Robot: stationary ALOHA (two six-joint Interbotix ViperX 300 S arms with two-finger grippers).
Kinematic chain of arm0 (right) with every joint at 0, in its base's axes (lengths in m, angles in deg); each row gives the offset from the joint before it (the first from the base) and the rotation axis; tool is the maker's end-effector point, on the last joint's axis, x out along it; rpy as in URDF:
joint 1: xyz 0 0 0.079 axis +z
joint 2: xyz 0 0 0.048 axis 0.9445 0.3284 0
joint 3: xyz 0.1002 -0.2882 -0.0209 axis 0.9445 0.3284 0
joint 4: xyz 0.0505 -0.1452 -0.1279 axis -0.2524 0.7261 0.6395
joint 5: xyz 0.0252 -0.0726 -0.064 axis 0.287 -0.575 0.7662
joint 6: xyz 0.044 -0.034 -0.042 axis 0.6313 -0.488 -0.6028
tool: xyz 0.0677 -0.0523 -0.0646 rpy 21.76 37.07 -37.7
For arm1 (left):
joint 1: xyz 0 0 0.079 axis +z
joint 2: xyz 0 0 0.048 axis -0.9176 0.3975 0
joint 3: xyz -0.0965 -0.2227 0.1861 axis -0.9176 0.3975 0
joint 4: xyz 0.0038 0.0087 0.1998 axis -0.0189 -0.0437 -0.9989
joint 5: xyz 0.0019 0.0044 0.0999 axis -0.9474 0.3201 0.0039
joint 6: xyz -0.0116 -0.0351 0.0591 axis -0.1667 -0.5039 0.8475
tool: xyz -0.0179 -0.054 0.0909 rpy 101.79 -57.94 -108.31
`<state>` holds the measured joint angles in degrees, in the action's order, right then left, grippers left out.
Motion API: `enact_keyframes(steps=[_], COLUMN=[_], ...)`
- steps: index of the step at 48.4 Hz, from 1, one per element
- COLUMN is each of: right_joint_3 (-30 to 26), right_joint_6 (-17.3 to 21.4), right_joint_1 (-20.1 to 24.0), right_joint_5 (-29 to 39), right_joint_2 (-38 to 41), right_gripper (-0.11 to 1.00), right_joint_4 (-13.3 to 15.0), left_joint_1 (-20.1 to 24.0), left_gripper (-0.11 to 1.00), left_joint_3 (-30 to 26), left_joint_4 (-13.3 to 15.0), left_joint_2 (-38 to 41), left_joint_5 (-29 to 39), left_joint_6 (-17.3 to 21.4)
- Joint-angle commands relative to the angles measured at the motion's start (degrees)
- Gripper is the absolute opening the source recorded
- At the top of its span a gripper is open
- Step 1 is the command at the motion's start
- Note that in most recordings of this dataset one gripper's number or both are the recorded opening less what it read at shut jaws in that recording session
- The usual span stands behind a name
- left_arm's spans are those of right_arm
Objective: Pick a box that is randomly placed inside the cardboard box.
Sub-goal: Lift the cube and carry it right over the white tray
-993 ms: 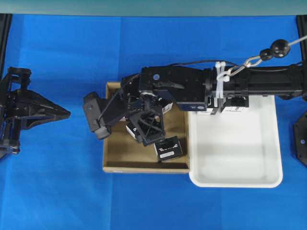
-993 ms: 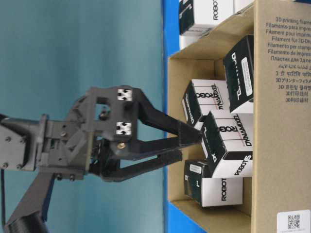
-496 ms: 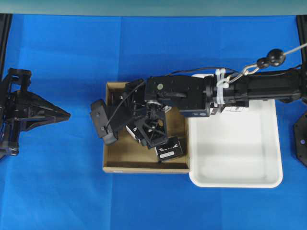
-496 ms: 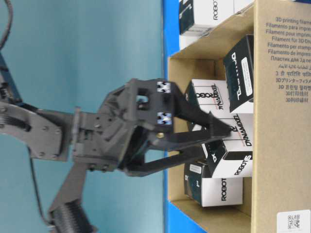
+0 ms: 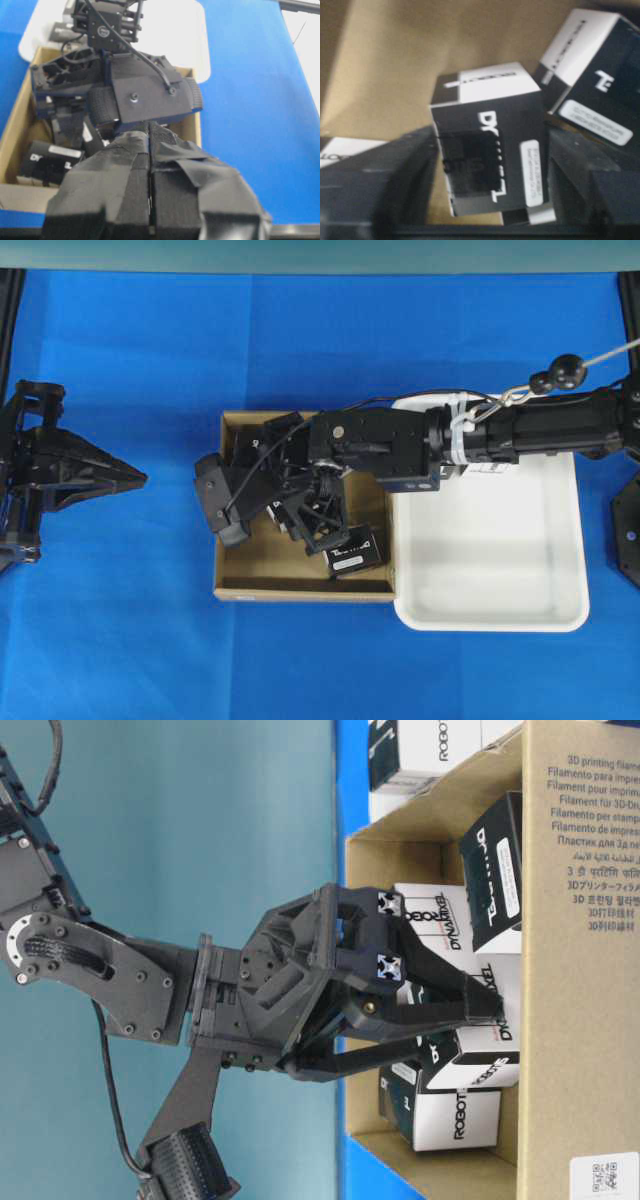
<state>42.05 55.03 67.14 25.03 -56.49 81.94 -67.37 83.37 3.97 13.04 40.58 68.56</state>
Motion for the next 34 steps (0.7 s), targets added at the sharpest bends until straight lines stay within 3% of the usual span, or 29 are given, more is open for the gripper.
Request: enact_keyframes(steps=[1,11,21,26,34], right_joint_3=[-0.88,-4.22,-7.65,-6.42,-0.62], right_joint_6=[0.18,2.29,13.54,18.11,20.21], right_joint_1=[0.79,0.88,-1.58,-3.25,-4.31], right_joint_5=[0.88,8.17,17.84,21.09,23.55], right_joint_2=[-0.62,-5.98,-13.97,-18.46,-24.35], right_gripper=[0.60,0.60,0.60,0.60,0.60], right_joint_4=[0.09,-0.26,-0.26,-0.26,-0.26], left_joint_1=[0.18,-0.35,-1.58,-1.58,-1.58], left_gripper=[-0.07,-0.07,-0.07,-0.07,-0.07], left_joint_3=[-1.49,-1.67,-1.41,-1.41,-1.41], left_joint_4=[-0.18,-0.18,-0.18,-0.18,-0.18], left_joint_2=[0.26,0.26,0.18,0.26,0.18], left_joint_5=[-0.26,-0.26,-0.26,-0.26,-0.26], left_joint_6=[-0.09,-0.79,-2.64,-2.64,-2.72])
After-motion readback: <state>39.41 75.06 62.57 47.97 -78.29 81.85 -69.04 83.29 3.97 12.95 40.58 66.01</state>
